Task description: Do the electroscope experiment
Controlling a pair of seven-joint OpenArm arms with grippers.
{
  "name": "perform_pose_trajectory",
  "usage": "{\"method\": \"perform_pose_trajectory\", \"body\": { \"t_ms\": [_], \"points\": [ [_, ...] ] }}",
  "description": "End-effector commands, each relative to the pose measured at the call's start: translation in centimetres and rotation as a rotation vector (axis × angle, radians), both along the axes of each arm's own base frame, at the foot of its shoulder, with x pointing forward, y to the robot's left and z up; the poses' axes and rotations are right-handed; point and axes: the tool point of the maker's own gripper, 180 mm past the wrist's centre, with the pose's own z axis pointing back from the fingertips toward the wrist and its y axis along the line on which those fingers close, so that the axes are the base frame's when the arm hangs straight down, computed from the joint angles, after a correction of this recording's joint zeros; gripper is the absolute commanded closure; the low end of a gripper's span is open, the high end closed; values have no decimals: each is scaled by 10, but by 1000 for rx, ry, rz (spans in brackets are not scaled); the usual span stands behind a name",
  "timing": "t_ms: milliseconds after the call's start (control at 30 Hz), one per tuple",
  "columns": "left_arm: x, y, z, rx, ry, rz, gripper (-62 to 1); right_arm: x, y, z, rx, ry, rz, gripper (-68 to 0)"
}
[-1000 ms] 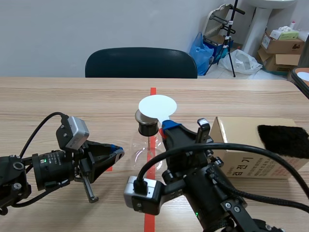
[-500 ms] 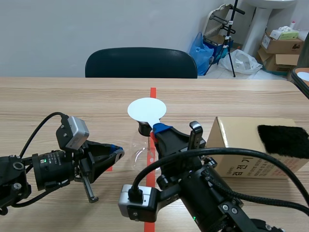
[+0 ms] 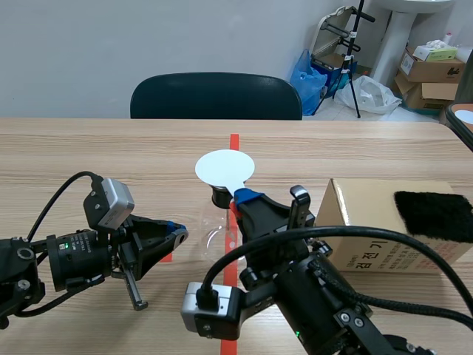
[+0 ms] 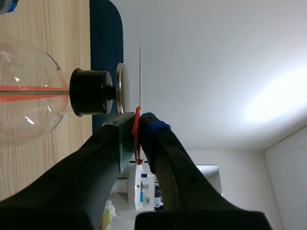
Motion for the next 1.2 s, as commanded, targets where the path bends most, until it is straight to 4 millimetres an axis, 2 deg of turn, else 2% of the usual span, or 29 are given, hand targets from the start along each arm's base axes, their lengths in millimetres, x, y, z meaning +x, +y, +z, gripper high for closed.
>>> {"method": "perform_pose_trajectory", "body": {
  "t_ms": [0,567,867,1167],
  "points": [
    [3,-2,9,-24,-24,-4,-30,4,-2,7,5,-29,-4,-13],
    [3,-2,9,-24,-24,-4,-30,7,-8,7,7,-29,-43,-13],
    [3,-2,9,-24,-24,-4,-30,19,-29,8,14,-28,-178,-13],
    [3,-2,9,-24,-24,-4,-30,30,-62,8,25,-26,-371,-13]
  ]
}}
